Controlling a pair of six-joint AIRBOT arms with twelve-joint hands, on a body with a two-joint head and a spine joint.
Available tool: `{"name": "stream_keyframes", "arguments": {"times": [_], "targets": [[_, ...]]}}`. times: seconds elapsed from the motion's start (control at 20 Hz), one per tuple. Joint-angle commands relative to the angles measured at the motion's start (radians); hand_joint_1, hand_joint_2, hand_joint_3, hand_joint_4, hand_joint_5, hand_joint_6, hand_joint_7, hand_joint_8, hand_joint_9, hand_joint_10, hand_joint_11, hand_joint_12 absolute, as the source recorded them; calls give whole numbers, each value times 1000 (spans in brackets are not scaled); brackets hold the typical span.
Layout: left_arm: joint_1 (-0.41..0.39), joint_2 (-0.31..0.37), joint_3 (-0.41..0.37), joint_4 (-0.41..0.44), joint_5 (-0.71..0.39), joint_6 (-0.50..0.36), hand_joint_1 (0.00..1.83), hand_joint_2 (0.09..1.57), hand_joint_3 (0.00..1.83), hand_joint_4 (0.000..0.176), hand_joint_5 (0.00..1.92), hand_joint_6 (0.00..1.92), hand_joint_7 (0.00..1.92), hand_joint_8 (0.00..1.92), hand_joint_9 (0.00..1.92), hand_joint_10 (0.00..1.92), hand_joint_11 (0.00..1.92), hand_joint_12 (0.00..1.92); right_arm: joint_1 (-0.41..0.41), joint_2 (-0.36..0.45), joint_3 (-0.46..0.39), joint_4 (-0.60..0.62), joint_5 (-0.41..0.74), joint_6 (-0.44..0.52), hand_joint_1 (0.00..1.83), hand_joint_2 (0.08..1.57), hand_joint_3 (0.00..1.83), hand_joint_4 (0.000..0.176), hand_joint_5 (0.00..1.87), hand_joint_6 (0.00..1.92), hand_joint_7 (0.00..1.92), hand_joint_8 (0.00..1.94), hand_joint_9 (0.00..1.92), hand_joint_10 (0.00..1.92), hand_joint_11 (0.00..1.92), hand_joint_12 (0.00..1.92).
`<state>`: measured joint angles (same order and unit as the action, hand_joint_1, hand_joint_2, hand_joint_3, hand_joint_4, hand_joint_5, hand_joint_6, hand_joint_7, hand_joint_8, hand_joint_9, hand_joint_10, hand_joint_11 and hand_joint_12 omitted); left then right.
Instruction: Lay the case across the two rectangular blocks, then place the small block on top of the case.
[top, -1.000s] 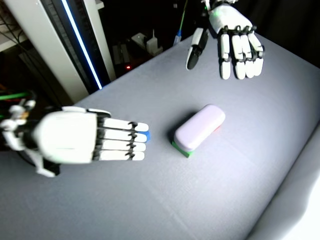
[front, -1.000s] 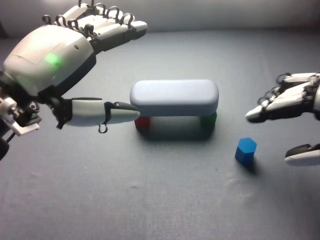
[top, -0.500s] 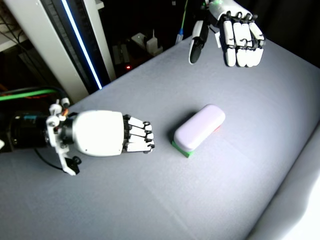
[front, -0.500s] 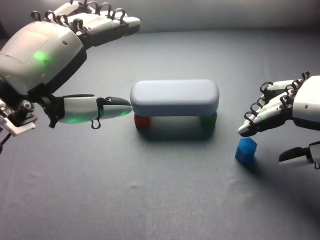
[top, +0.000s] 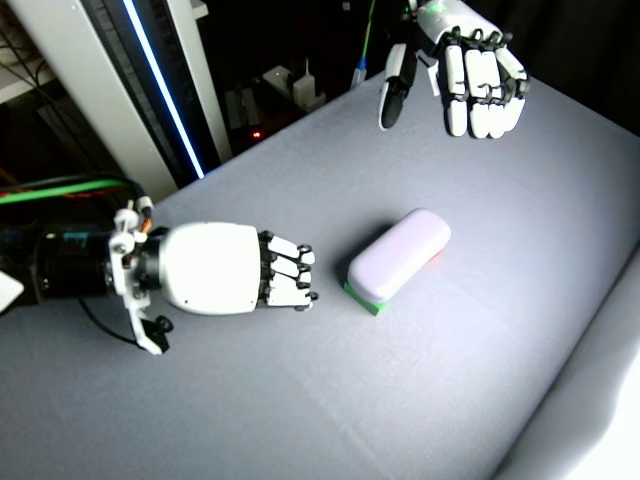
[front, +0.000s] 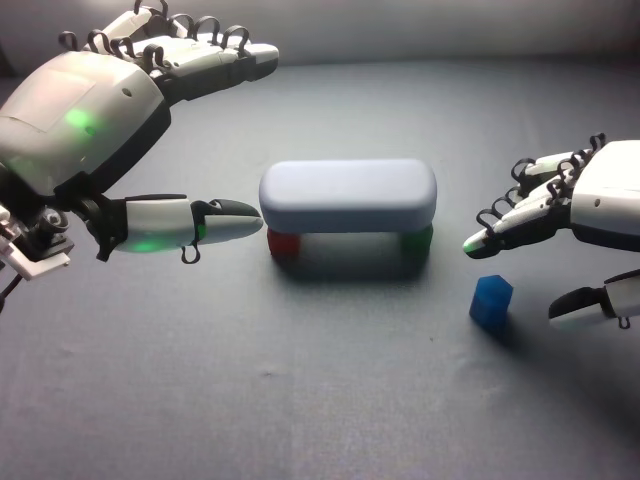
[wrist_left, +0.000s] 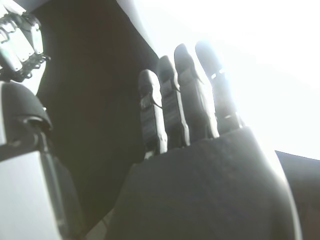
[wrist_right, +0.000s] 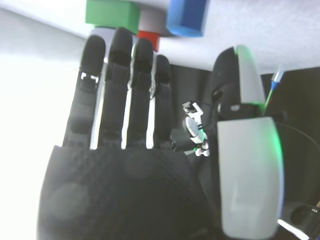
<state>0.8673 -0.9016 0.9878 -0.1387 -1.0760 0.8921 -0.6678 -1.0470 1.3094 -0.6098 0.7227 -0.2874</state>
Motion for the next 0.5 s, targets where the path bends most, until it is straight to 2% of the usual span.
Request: {"name": "stream_keyframes", "arguments": {"times": [0.0, 0.05, 0.25, 0.45], "targets": [[-7, -4, 1, 3, -129, -3, 831, 909, 0, 22, 422, 0, 436, 0, 406, 0, 31, 978, 13, -7, 5, 37, 90, 5, 1099, 1001, 0, 0, 623, 2, 719, 0, 790, 19, 371, 1098], [-7, -4, 1, 3, -129, -3, 844, 913, 1, 23, 424, 1, 429, 0, 409, 1, 35, 979, 16, -14, 9, 32, 88, 5, 1137, 999, 0, 0, 623, 2, 689, 0, 730, 5, 294, 1062], [-7, -5, 2, 3, -131, -3, 832, 907, 0, 20, 433, 4, 432, 3, 426, 7, 70, 997, 29, -36, 16, 9, 70, 5, 1156, 993, 1, 0, 643, 0, 674, 0, 674, 0, 249, 913], [-7, -7, 3, 0, -132, -4, 812, 900, 0, 16, 433, 0, 443, 1, 454, 7, 67, 1073, 29, -57, 27, -4, 47, 5, 1160, 998, 1, 0, 657, 1, 700, 3, 693, 5, 198, 1019]]}}
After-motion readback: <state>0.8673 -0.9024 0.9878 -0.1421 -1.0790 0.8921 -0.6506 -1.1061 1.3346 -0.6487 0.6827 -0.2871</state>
